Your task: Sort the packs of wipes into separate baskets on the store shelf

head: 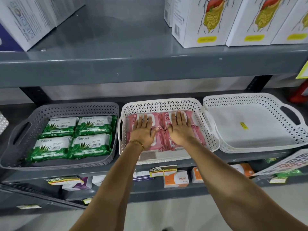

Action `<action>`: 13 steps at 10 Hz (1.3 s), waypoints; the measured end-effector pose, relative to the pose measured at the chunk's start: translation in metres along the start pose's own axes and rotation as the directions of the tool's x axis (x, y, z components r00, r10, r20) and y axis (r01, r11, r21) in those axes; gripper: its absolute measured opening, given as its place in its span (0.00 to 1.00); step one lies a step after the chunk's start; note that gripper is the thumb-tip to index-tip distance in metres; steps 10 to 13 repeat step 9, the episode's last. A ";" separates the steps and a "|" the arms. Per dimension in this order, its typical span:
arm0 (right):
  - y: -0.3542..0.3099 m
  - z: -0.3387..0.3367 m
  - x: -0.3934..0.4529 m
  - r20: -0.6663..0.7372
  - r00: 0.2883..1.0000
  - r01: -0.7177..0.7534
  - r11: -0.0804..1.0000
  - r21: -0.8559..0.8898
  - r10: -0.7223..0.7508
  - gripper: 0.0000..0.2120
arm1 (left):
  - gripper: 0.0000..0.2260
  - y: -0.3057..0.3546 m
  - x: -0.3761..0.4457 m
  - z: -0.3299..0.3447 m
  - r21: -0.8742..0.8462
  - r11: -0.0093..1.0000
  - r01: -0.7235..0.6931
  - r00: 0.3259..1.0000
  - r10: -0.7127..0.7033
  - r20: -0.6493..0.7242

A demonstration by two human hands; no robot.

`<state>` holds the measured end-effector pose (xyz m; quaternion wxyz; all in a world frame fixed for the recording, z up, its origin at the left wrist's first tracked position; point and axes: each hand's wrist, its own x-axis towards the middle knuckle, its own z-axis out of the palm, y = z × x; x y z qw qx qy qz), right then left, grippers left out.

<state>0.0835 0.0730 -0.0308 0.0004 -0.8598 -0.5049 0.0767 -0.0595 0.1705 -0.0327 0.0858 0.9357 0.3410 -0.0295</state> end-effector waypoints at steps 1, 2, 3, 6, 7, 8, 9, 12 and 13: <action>0.000 0.001 0.000 -0.006 1.000 -0.001 1.000 0.008 0.001 0.29 | 0.27 -0.001 0.001 0.002 0.000 1.000 -0.007 1.000 0.007 -0.002; 0.000 0.002 -0.001 -0.009 1.000 -0.008 1.000 0.012 0.008 0.28 | 0.27 -0.002 0.001 0.003 -0.001 1.000 -0.006 1.000 0.006 -0.004; -0.001 0.002 -0.001 -0.014 1.000 -0.010 1.000 0.019 0.011 0.28 | 0.27 -0.002 0.000 0.002 -0.009 1.000 -0.007 1.000 0.007 -0.005; -0.004 -0.012 -0.012 0.008 1.000 -0.009 1.000 0.029 0.009 0.29 | 0.27 0.010 -0.010 -0.015 0.100 0.995 0.005 1.000 -0.003 -0.017; -0.011 -0.022 -0.030 -0.055 0.998 0.014 0.999 0.050 -0.011 0.30 | 0.26 0.020 -0.028 -0.029 0.082 0.996 0.030 0.995 -0.022 -0.094; -0.025 -0.031 -0.059 -0.155 0.987 0.040 0.997 0.066 -0.030 0.30 | 0.25 0.031 -0.051 -0.042 0.037 0.999 0.033 0.978 -0.024 -0.209; -0.040 -0.037 -0.090 -0.302 0.953 0.047 0.995 0.082 -0.020 0.38 | 0.25 0.041 -0.083 -0.055 -0.006 1.000 -0.014 0.938 0.011 -0.347; -0.040 -0.037 -0.090 -0.302 0.953 0.047 0.995 0.082 -0.020 0.38 | 0.25 0.041 -0.083 -0.055 -0.006 1.000 -0.014 0.938 0.011 -0.347; -0.040 -0.037 -0.090 -0.302 0.953 0.047 0.995 0.082 -0.020 0.38 | 0.25 0.041 -0.083 -0.055 -0.006 1.000 -0.014 0.938 0.011 -0.347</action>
